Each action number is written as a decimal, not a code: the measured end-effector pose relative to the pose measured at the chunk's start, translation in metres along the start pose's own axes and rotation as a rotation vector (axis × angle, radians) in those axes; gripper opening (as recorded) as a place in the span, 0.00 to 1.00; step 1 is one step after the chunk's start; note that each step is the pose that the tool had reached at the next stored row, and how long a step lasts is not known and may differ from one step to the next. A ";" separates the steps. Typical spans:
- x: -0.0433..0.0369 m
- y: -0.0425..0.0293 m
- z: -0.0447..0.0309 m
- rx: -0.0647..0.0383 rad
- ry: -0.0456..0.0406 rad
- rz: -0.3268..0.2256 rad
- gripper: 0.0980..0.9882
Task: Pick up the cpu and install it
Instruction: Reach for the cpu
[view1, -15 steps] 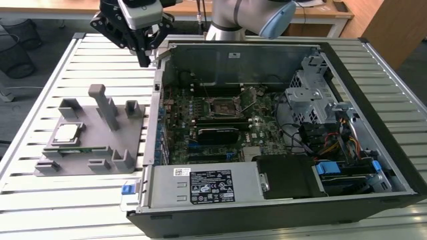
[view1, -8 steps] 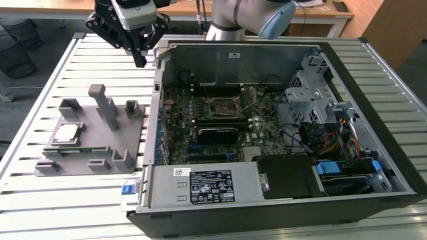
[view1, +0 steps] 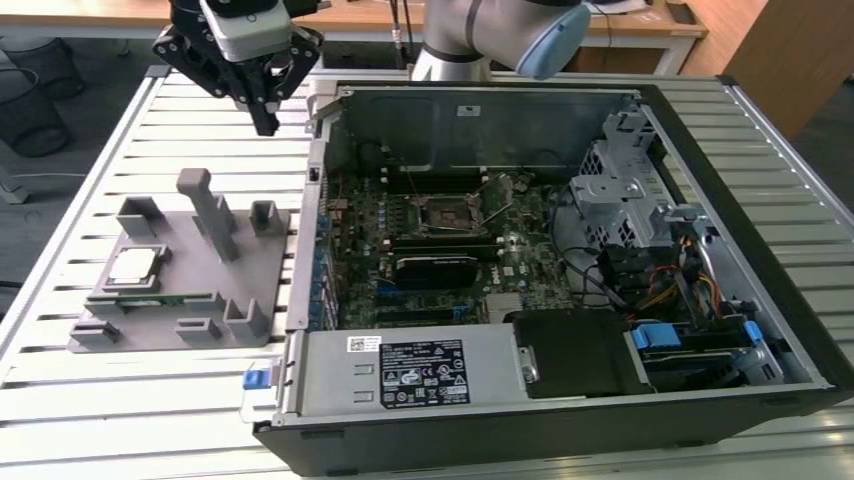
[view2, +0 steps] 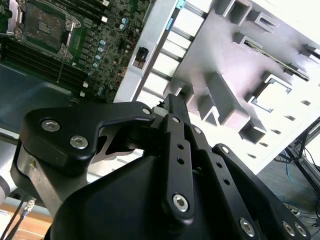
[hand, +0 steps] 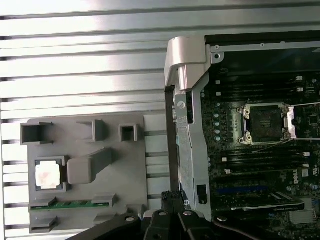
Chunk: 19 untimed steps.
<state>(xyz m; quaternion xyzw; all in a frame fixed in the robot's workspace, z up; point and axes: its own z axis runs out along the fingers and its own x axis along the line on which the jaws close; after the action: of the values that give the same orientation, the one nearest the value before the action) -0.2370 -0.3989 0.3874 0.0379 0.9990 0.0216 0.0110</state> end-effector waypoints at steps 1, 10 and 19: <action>0.0017 -0.0001 0.0001 0.000 0.0003 0.000 0.01; 0.0147 -0.0026 0.0016 0.000 0.0030 0.000 0.01; 0.0294 -0.0063 0.0029 0.000 0.0045 0.000 0.01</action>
<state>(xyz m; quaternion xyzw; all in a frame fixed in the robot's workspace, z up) -0.2667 -0.4028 0.3836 0.0380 0.9990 0.0216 0.0087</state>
